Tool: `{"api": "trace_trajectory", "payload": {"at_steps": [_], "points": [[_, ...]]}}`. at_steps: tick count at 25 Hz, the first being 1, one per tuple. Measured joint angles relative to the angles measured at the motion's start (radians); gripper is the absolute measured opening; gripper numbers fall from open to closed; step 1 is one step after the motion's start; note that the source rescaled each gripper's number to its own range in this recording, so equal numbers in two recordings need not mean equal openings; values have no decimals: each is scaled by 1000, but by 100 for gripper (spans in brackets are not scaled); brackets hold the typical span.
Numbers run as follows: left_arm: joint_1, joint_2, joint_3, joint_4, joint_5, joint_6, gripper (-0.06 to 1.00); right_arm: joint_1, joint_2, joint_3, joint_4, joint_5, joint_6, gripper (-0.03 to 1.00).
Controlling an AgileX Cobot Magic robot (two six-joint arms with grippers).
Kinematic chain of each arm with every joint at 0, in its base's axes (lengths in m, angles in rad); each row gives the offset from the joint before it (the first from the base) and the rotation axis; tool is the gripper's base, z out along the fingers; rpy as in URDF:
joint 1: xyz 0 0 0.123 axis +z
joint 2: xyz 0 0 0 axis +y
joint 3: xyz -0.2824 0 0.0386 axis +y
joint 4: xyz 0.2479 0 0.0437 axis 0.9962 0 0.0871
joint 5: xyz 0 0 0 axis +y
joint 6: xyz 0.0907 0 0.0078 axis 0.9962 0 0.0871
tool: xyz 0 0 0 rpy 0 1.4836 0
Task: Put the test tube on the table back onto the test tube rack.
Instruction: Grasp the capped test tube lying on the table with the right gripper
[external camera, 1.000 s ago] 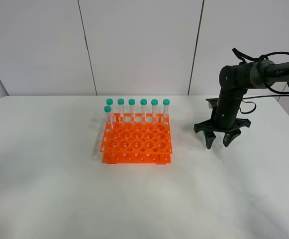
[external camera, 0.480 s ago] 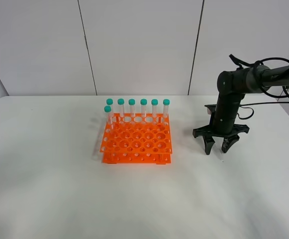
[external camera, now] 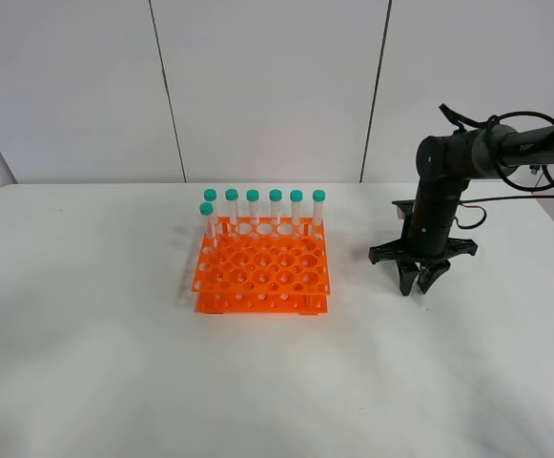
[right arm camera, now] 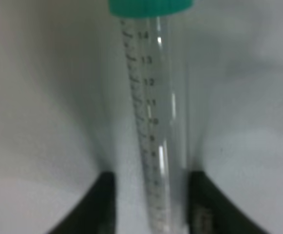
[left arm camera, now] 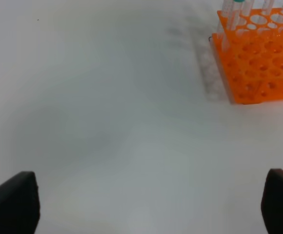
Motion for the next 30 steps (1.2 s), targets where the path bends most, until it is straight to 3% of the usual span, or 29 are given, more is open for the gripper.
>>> {"api": "trace_trajectory", "payload": {"at_steps": [1,2,14,23,26,30], "points": [[0,0,0,0,0,0,100,0,0,0,0,0,0,7],[0,0,0,0,0,0,100,0,0,0,0,0,0,0],[0,0,0,0,0,0,100,0,0,-10,-17,18,-23,0],[0,0,0,0,0,0,100,0,-53,-230,-35,121,-32,0],[0,0,0,0,0,0,100,0,-86,-314,26,127,-38,0],[0,0,0,0,0,0,100,13,-107,-421,202,128,-71,0]]}}
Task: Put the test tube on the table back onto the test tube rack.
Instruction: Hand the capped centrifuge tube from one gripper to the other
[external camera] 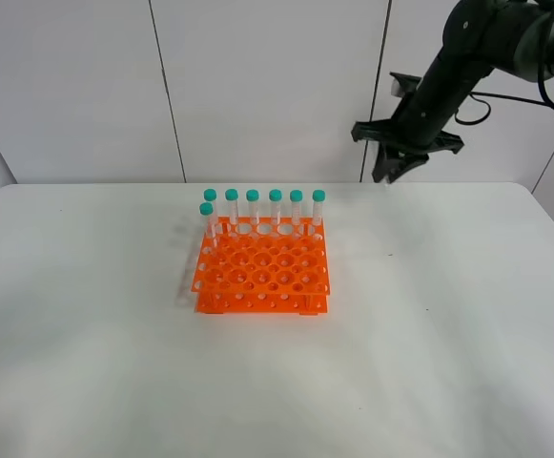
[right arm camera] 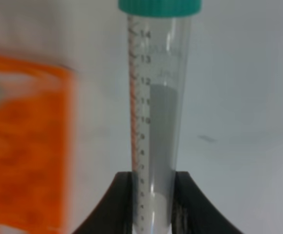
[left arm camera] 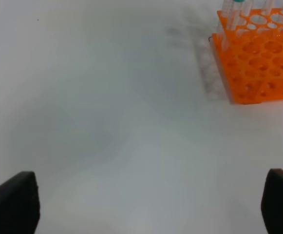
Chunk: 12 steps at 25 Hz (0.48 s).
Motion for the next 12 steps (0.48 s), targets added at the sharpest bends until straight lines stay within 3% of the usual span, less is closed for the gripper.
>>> {"api": "trace_trajectory", "payload": {"at_steps": [3,12], "points": [[0,0,0,0,0,0,100,52,-1,-58,130,-16,-41,0],[0,0,0,0,0,0,100,303,-1,-155,391,-233,-228,0]]}}
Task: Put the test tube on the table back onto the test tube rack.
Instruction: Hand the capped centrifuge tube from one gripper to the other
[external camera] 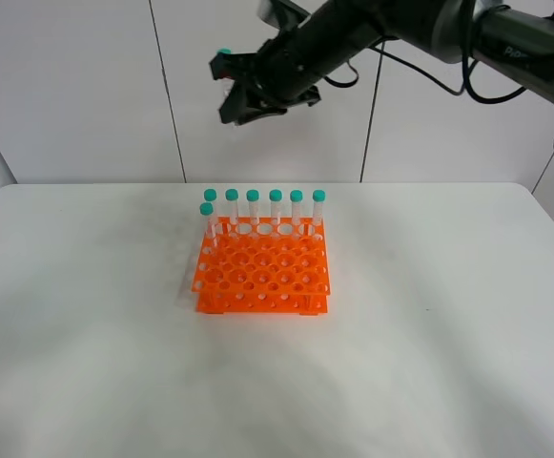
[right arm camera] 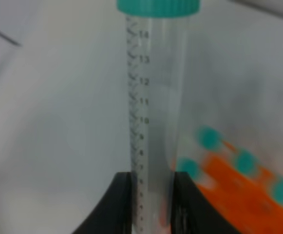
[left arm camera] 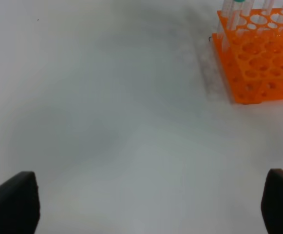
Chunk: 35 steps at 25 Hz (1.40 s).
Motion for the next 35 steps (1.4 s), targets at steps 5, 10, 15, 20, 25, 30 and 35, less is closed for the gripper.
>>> {"api": "trace_trajectory", "payload": {"at_steps": [5,10,15,20,25,30,35], "points": [[0,0,0,0,0,0,100,148,0,-2,-35,-30,-157,0],[0,0,0,0,0,0,100,340,0,-2,-386,-34,-202,0],[0,0,0,0,0,0,100,459,0,-2,-570,-137,-199,0],[0,0,0,0,0,0,100,495,0,-1,-428,-352,-268,0],[0,0,0,0,0,0,100,499,-1,50,-302,-465,-318,0],[0,0,0,0,0,0,100,533,-19,226,-343,-563,-326,0],[0,0,0,0,0,0,100,556,-103,443,-400,-649,-328,0]]}}
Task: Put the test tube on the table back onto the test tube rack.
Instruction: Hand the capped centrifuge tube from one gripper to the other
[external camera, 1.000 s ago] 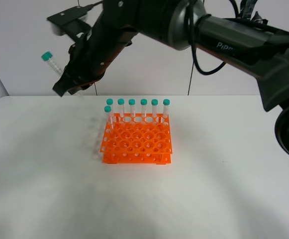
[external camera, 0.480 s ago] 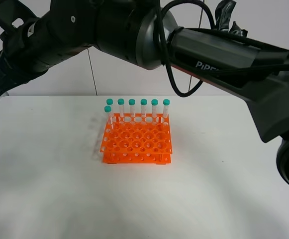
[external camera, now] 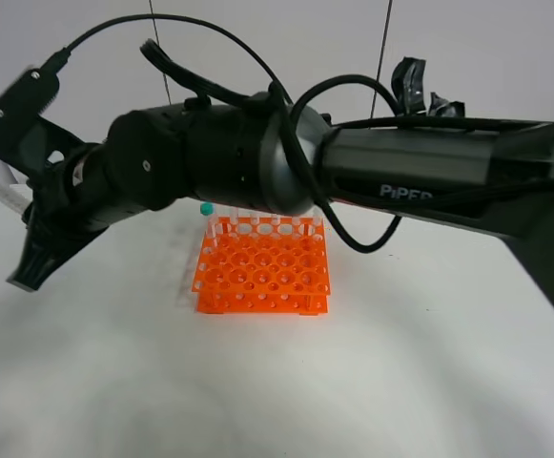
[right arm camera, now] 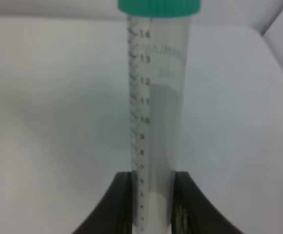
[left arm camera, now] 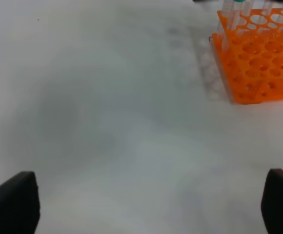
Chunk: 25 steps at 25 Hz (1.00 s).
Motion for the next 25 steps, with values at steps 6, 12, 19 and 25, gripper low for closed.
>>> {"api": "trace_trajectory", "payload": {"at_steps": [6,12,19,25], "points": [[0,0,0,0,0,0,100,0,-219,370,2,-169,-21,0],[0,0,0,0,0,0,100,0,-477,748,24,-392,-5,0],[0,0,0,0,0,0,100,0,-705,1001,100,-491,118,0],[0,0,0,0,0,0,100,0,-826,1156,107,-533,160,0]]}}
